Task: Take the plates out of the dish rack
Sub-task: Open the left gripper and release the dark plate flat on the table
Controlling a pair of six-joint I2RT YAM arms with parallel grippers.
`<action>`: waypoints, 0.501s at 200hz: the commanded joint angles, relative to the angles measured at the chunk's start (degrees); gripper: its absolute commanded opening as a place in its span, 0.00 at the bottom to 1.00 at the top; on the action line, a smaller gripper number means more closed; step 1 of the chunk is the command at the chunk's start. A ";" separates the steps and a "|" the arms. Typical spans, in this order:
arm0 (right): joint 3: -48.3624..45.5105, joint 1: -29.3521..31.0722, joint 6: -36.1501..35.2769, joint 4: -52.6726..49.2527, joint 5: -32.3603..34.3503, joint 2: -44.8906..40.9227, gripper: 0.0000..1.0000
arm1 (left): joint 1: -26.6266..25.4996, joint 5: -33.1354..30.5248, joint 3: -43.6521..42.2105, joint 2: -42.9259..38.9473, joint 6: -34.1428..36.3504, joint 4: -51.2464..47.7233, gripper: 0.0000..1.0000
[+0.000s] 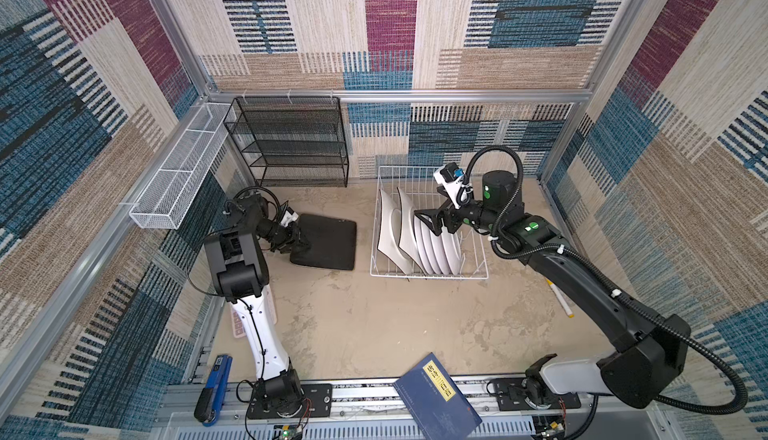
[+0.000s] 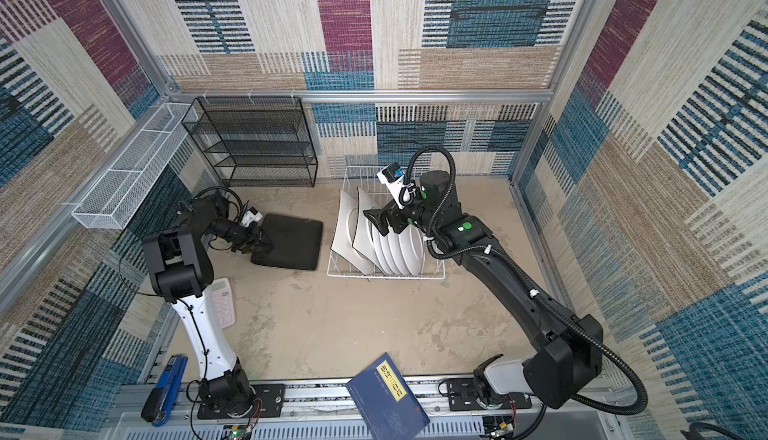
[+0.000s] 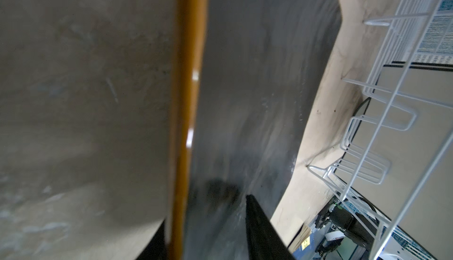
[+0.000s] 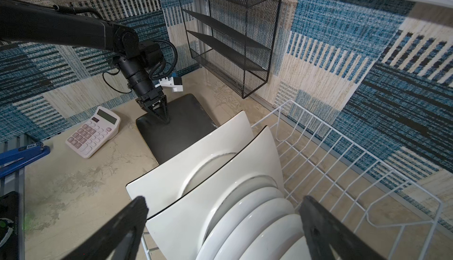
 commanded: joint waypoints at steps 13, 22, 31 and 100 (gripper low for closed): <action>0.52 -0.01 0.42 1.91 -0.70 0.01 0.99 | -0.06 -3.56 0.67 0.28 -3.06 -0.45 0.45; 0.59 0.05 0.25 1.86 -0.64 0.14 0.99 | -0.02 -3.87 0.84 0.38 -3.36 -0.43 0.46; 0.51 0.05 0.10 1.85 -0.56 0.26 0.99 | -0.02 -4.36 0.93 0.56 -3.61 -0.49 0.46; 0.16 0.07 0.10 1.86 -0.49 0.18 0.99 | -0.06 -9.23 0.15 -0.03 -4.60 -0.39 0.51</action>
